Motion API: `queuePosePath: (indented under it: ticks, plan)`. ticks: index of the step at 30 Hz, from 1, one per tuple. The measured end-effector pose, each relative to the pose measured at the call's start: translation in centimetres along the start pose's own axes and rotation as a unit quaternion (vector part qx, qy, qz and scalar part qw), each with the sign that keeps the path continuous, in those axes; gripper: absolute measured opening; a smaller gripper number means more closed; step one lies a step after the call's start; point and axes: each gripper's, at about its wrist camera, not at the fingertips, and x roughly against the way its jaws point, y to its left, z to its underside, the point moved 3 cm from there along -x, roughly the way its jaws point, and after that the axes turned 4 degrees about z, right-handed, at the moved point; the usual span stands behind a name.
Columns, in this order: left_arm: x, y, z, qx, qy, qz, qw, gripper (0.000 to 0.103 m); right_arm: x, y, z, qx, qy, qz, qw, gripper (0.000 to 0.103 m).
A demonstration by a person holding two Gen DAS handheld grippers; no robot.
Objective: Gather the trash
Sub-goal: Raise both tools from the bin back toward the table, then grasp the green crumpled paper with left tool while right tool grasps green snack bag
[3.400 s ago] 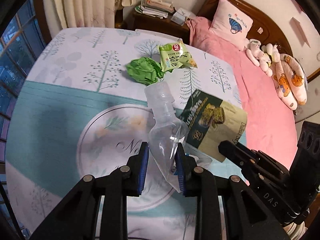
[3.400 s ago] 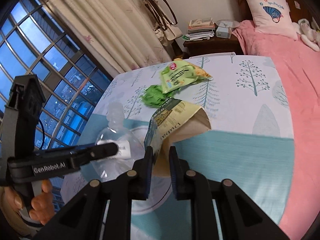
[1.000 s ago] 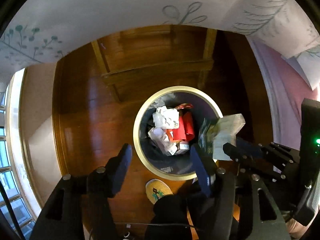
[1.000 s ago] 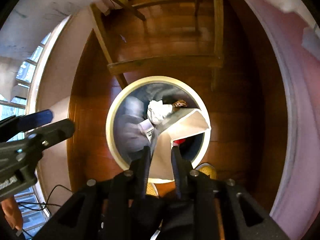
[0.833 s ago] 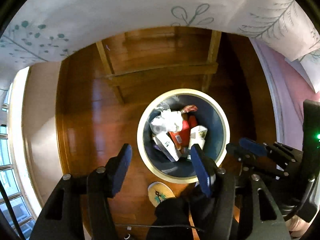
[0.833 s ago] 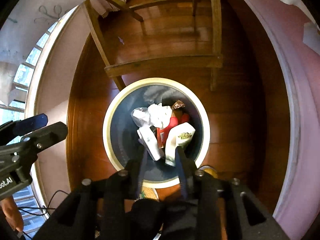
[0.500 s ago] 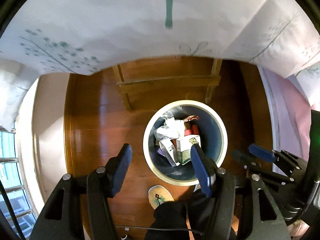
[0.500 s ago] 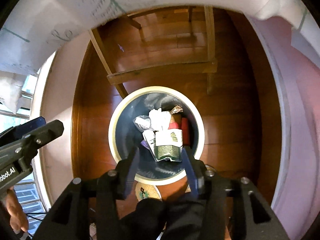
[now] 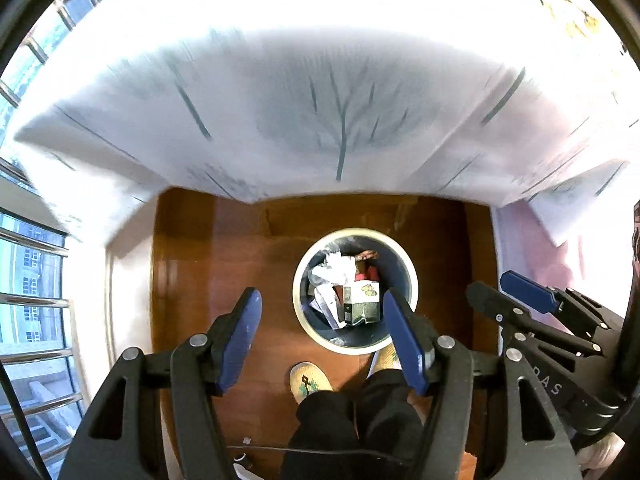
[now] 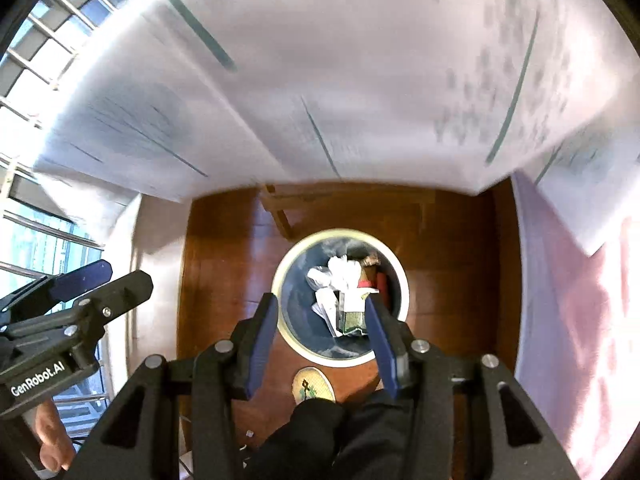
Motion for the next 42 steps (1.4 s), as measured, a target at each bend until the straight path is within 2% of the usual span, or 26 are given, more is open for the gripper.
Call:
queuePosePath:
  ticks: [3, 8, 11, 18, 25, 30, 32, 33, 36, 42]
  plan:
    - [4.2, -0.1, -1.3, 0.010, -0.024, 0.002, 0.9997, 0.062, 3.8, 0.7, -1.0, 0.011, -0.017, -0.007, 1.000, 0.045]
    - [12.1, -0.6, -4.2, 0.017, -0.085, 0.005, 0.9962, 0.062, 10.8, 1.2, -3.1, 0.029, -0.045, -0.022, 0.998, 0.045]
    - [16.5, -1.1, -6.0, 0.017, -0.123, 0.004, 0.9922, 0.062, 14.4, 1.5, -4.5, 0.040, -0.069, -0.023, 0.997, 0.045]
    - [24.0, -3.2, -9.9, 0.013, -0.193, -0.016, 0.9809, 0.062, 22.4, 0.8, -9.3, 0.058, -0.143, -0.027, 0.988, 0.045]
    - [27.7, -5.5, -13.6, 0.011, -0.231, -0.033, 0.9724, 0.063, 27.2, -1.1, -13.6, 0.070, -0.211, -0.035, 0.974, 0.045]
    - [28.7, -6.9, -16.7, 0.008, -0.222, -0.032, 0.9745, 0.063, 28.2, -2.4, -16.2, 0.067, -0.228, -0.044, 0.970, 0.045]
    - [28.8, -7.3, -18.4, 0.000, -0.216, -0.031, 0.9759, 0.068, 28.5, -3.0, -17.2, 0.062, -0.237, -0.041, 0.969, 0.045]
    - [28.8, -7.4, -19.1, -0.003, -0.214, -0.031, 0.9764, 0.074, 28.7, -3.4, -17.6, 0.058, -0.240, -0.042, 0.968, 0.045]
    - [28.7, -7.7, -21.9, -0.014, -0.210, -0.028, 0.9773, 0.076, 29.0, -4.4, -19.4, 0.040, -0.246, -0.045, 0.967, 0.046]
    - [26.6, -7.6, -30.2, -0.052, -0.188, -0.023, 0.9805, 0.076, 29.0, -5.3, -24.1, 0.005, -0.259, -0.029, 0.965, 0.048]
